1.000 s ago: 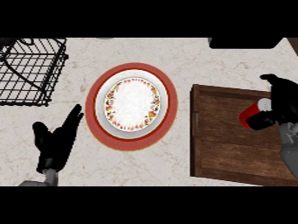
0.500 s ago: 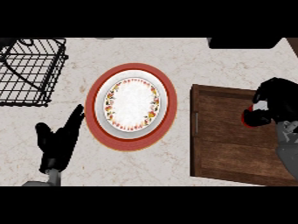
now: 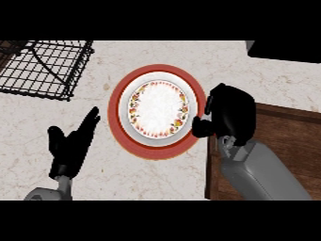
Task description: Pick the can from the tray and place it in the plate
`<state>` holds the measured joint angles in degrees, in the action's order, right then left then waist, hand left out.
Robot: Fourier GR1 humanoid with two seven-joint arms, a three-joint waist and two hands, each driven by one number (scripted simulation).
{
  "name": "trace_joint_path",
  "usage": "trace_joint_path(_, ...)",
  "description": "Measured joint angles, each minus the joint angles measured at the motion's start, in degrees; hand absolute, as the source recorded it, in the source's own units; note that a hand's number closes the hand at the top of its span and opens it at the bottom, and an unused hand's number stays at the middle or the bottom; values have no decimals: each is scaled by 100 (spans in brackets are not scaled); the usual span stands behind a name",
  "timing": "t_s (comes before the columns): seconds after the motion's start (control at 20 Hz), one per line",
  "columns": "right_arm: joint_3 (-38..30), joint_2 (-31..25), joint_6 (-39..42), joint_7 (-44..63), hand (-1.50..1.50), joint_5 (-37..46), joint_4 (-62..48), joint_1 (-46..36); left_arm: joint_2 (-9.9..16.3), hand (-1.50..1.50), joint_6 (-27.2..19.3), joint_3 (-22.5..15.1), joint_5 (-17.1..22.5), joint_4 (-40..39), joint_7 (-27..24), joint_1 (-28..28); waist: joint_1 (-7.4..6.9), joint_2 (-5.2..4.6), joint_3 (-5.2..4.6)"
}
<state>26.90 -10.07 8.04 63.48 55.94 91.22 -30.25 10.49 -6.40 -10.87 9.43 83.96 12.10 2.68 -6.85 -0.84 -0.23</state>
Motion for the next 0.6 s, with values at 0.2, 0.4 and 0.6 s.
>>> trace_joint_path(0.2,162,585,-289,110,150,728,-254,-569,-24,0,90,-118,-30,-28,35,88,-195,9,-26)
trace_joint_path(0.4,181,809,-576,230,150,1385,-480,-1051,-57,0,134,-175,-36,-67,56,146,-306,14,-30)
trace_joint_path(0.6,54,890,-852,363,150,1975,-623,-1434,-81,0,163,-203,-35,-110,79,196,-335,14,-21)
